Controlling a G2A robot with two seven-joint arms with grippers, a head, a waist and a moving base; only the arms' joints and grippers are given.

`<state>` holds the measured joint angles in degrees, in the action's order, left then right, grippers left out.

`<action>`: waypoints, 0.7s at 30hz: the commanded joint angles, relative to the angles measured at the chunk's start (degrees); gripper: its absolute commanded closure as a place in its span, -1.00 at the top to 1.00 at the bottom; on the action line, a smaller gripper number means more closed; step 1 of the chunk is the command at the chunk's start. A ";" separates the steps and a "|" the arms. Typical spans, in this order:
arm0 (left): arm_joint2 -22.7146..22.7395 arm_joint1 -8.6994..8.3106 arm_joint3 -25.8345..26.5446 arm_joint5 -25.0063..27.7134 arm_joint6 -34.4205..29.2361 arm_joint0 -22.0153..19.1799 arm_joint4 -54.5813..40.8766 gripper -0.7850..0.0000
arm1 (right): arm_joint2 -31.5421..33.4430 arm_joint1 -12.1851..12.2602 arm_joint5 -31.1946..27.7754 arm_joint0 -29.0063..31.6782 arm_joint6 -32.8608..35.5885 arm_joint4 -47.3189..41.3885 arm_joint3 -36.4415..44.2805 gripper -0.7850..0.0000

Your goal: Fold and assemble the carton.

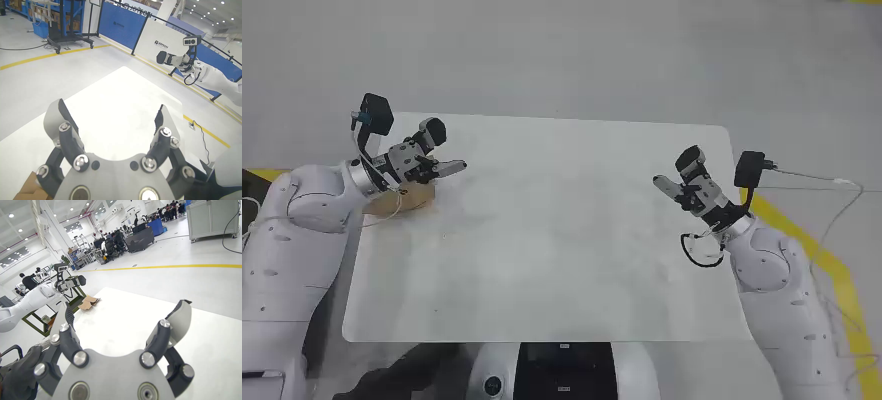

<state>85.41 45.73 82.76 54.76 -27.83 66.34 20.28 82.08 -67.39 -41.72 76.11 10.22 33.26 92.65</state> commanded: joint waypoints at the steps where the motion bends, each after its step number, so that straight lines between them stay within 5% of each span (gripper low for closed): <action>1: 0.00 0.00 0.00 0.00 0.00 0.00 0.00 1.00 | 0.00 0.00 0.00 0.00 0.00 0.00 0.00 1.00; 5: -0.28 -0.01 -1.49 -4.29 -1.39 0.00 -4.98 1.00 | 0.00 0.00 0.00 0.00 0.00 0.00 0.00 1.00; 13: -1.14 -0.62 -9.55 -11.84 -15.81 -5.91 -24.64 1.00 | 0.00 0.00 0.00 0.00 0.00 0.00 0.00 1.00; 21: -1.72 -0.43 -27.84 -18.37 -28.84 -15.27 -42.11 1.00 | 0.00 0.00 0.00 0.00 0.00 0.00 0.00 1.00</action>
<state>83.79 45.22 58.22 36.88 -55.19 52.42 -20.02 82.08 -67.39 -41.72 76.11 10.22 33.26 92.65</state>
